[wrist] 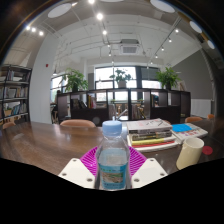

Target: Pour water

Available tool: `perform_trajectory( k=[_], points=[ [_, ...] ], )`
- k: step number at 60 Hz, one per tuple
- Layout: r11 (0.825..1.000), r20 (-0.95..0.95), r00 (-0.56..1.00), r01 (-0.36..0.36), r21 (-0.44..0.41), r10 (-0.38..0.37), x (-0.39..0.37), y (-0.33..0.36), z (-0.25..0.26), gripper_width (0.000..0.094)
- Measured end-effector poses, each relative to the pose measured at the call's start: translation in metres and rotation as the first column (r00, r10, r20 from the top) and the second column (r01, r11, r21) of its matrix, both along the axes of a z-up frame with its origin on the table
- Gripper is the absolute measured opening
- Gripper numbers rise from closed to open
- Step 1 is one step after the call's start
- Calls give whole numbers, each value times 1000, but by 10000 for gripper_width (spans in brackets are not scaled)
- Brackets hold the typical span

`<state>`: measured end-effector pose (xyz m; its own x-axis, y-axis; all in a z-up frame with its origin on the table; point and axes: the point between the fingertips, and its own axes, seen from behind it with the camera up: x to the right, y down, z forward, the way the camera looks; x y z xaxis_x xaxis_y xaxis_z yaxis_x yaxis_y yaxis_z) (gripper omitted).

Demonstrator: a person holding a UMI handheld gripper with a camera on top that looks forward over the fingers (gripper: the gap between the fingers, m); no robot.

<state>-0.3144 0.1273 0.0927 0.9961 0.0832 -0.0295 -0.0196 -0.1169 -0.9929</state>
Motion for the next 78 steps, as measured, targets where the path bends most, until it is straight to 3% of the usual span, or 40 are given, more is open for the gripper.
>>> perform_trajectory(
  k=[10,23,38,44,50,56,62,78],
  points=[
    [1000,8,1000,-7,7,7,3,0,-1,335],
    [999,-2,1000,-26,-48,26,9,1,4,336],
    [1000,-458,889,-1,5,3,63,5,55,334],
    [999,-662,750,28,25,-4,92,10,71,334],
    [998,-858,514,56,26,-7,114,8,86,344],
    [994,-970,232,64,85,68,137,9,104,344],
    [987,-993,-29,110,114,118,161,7,112,342],
    [980,-862,-492,198,29,125,200,-2,94,346]
  ],
)
